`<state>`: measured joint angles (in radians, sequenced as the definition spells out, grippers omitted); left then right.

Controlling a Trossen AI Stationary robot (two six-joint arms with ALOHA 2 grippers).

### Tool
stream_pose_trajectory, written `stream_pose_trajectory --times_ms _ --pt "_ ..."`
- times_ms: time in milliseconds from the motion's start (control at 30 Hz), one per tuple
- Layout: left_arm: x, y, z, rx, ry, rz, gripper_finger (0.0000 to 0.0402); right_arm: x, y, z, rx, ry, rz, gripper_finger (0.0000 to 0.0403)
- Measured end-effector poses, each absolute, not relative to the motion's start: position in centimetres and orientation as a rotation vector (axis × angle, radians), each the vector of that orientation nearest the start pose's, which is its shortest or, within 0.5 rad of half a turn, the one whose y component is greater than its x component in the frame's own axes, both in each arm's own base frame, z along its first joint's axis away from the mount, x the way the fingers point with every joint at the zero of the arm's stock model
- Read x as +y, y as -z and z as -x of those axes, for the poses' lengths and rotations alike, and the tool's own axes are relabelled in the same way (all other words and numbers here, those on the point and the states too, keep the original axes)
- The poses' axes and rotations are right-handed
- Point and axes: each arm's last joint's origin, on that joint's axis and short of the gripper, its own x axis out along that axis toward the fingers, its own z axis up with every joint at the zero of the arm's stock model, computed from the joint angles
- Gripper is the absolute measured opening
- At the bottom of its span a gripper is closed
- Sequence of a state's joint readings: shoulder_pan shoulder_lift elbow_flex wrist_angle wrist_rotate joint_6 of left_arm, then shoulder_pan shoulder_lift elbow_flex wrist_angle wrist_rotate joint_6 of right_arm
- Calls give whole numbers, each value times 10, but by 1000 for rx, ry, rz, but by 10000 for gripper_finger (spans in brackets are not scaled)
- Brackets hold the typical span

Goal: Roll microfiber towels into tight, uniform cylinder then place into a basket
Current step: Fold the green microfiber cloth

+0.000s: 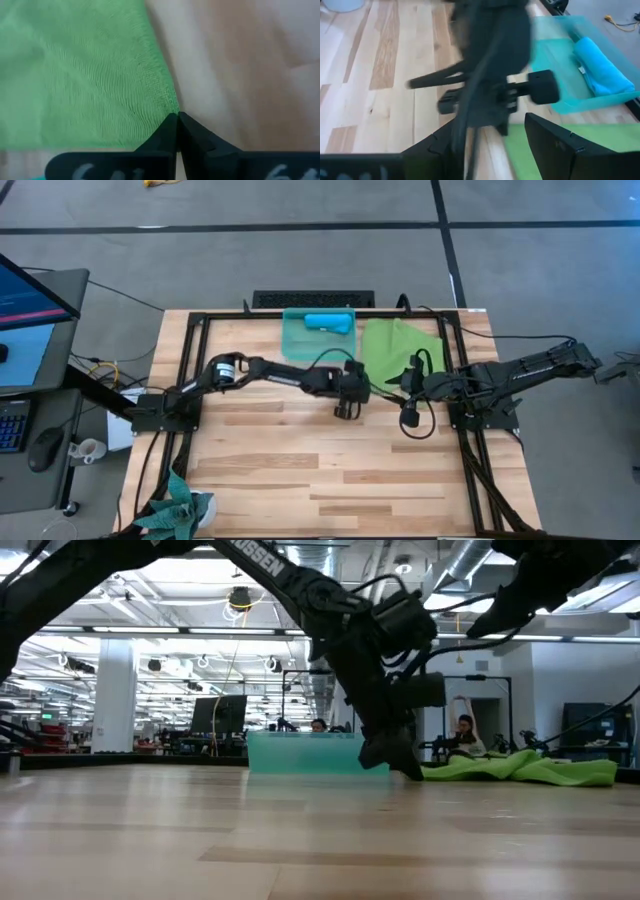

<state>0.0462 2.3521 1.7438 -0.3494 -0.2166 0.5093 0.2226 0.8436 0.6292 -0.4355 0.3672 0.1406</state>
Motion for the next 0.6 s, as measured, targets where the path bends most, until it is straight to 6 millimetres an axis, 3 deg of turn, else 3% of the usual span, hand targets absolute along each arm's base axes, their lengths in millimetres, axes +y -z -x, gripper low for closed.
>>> stream_pose_trajectory --times_ms 267,600 --pt "-15 -123 -490 1054 8 -672 0 28 -250 -170 612 187 29 225" --pt "-70 -142 -462 1189 20 -658 0 29 -250 -170 613 175 13 225"
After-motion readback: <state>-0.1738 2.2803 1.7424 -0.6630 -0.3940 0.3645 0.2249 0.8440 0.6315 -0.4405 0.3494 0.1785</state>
